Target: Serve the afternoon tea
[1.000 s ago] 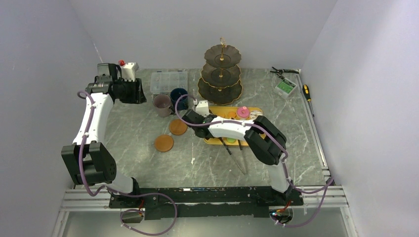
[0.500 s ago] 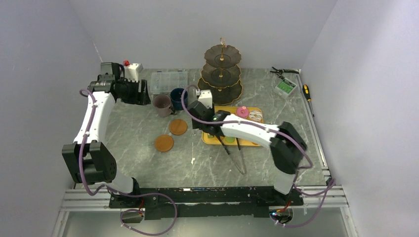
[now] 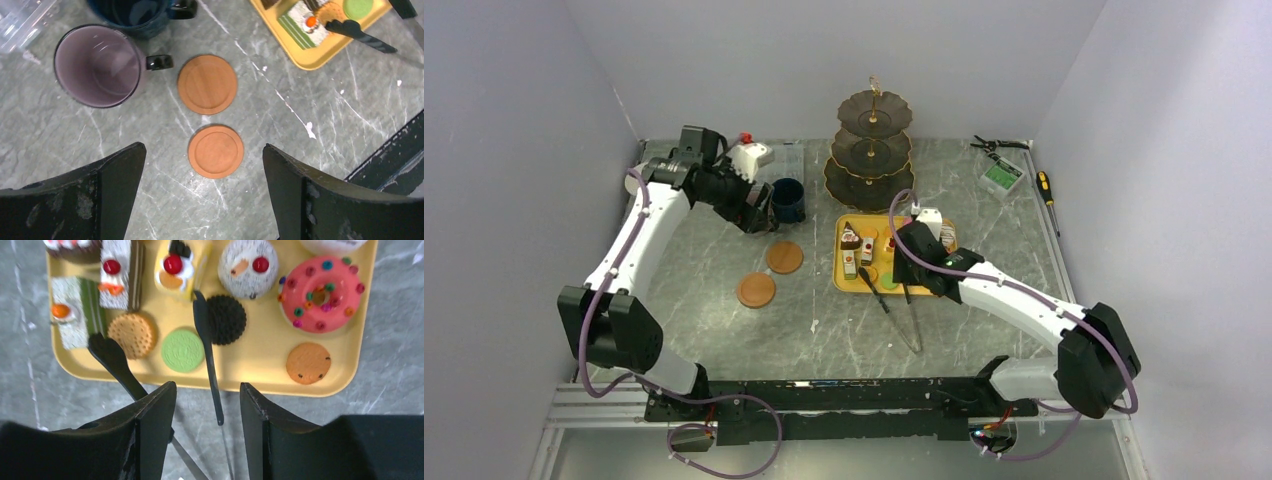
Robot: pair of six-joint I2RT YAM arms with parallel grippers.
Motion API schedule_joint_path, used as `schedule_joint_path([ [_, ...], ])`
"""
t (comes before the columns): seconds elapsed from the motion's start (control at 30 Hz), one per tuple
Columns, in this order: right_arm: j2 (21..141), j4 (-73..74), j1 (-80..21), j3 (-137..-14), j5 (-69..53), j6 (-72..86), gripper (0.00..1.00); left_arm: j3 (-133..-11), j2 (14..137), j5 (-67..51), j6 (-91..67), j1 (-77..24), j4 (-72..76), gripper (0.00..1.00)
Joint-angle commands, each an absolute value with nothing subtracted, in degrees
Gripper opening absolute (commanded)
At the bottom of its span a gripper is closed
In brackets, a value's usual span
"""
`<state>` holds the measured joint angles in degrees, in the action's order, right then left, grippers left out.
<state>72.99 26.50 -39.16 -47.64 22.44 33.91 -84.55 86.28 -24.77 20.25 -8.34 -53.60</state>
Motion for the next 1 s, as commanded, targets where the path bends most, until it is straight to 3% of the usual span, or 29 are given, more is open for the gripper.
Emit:
schedule_joint_path([
  [0.0, 72.47, 26.75, -39.13, -45.33, 19.19, 32.96, 0.54, -88.39, 87.68, -26.97, 25.88, -11.56, -57.92, 0.94],
  [0.43, 79.97, 18.26, -36.48, -42.63, 13.55, 31.28, 0.47, -84.92, 80.46, -35.38, 45.71, -15.03, -62.12, 0.94],
  [0.6, 82.73, 17.44, -36.48, -43.2, 14.77, 30.5, 0.33, -83.69, 79.21, -37.06, 45.98, -17.84, -63.04, 0.94],
  [0.8, 81.34, 20.92, -37.85, -44.76, 18.9, 28.44, 0.06, -76.16, 74.07, -39.45, 51.91, -21.73, -59.43, 0.94],
  [0.97, 77.43, 28.4, -40.39, -48.91, 21.14, 24.82, 0.0, -69.27, 67.23, -38.41, 59.87, -29.17, -52.29, 0.94],
])
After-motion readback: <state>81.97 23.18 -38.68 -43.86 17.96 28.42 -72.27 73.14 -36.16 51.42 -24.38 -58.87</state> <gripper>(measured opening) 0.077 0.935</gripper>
